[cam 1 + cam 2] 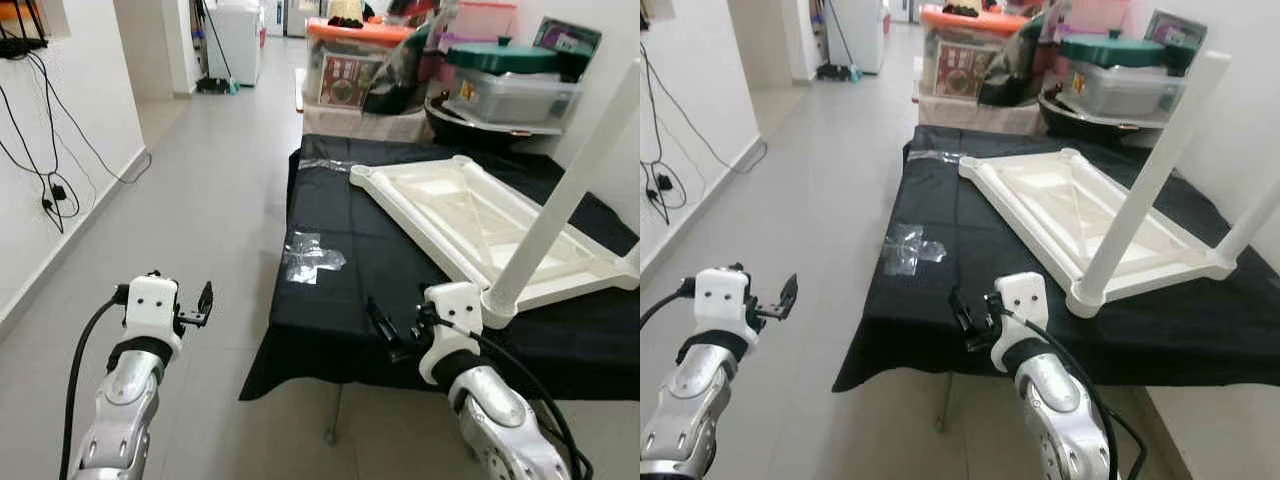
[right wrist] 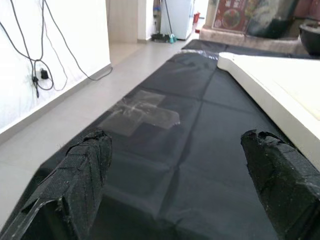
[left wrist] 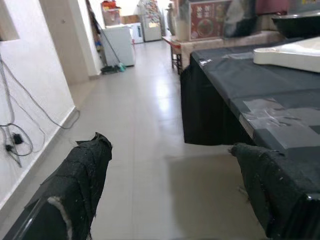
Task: Building children table
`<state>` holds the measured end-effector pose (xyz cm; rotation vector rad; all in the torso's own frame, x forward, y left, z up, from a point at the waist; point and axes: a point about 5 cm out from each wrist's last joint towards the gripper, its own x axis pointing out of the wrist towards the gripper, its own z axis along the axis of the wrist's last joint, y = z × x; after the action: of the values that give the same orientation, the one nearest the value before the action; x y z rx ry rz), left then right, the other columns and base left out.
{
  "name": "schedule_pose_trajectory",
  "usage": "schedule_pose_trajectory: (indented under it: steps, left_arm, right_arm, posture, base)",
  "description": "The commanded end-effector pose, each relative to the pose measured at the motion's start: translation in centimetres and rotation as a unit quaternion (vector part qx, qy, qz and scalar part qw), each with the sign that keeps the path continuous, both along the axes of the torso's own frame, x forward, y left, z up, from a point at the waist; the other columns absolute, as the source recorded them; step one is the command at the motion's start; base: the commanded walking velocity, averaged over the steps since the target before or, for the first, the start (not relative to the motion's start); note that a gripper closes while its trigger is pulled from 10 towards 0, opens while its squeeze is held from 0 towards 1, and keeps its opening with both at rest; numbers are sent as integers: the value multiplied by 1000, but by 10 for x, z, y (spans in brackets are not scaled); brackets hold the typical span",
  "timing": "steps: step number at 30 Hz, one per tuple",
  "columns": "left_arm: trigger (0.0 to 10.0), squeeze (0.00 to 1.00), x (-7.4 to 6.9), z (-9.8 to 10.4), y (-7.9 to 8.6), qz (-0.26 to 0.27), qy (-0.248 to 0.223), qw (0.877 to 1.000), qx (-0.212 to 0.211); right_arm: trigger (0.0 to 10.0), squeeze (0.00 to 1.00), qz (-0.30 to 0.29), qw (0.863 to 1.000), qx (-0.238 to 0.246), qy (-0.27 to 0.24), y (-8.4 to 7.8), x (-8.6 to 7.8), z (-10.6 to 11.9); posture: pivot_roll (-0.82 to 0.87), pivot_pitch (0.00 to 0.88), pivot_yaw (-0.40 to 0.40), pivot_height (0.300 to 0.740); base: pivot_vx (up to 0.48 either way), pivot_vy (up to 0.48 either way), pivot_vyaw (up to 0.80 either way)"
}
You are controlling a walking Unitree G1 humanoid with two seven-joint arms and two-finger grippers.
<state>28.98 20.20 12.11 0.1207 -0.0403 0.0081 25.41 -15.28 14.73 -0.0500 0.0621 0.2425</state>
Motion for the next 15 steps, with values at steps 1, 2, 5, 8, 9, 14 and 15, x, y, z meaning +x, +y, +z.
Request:
schedule_pose_trajectory:
  steps: [1,2,5,8,9,14,15]
  left_arm:
    - [10000,0,3,1,-4,-14,3,1000,-13]
    - [10000,0,3,1,-4,-14,3,1000,-13]
    - [10000,0,4,0,-8,-23,5,999,-24]
    - [10000,0,3,-2,-13,-32,7,999,-27]
    - [10000,0,2,-3,-15,-35,8,999,-27]
    - [10000,0,2,-3,-16,-38,8,999,-29]
    - [10000,0,2,-2,-16,-39,8,999,-29]
  right_arm:
    - [10000,0,-3,1000,-4,-4,0,3,1]
    - [10000,0,-3,1000,-4,-4,0,3,1]
    - [10000,0,-3,1000,-6,-5,0,3,1]
    - [10000,0,-3,1000,-5,-8,0,4,1]
    - [10000,0,-1,1000,-5,-9,1,4,2]
    - [10000,0,8,1000,-6,-12,6,8,3]
    - [10000,0,8,1000,-6,-13,6,9,3]
  posture:
    - [88,0,-54,740]
    - [88,0,-54,740]
    - [83,0,-52,740]
    - [85,0,-53,740]
    - [86,0,-55,740]
    - [85,0,-60,740]
    - [85,0,-60,740]
  base:
    - [247,0,0]
    - [247,0,0]
    - [262,0,0]
    - [264,0,0]
    - [266,0,0]
    - [266,0,0]
    - [266,0,0]
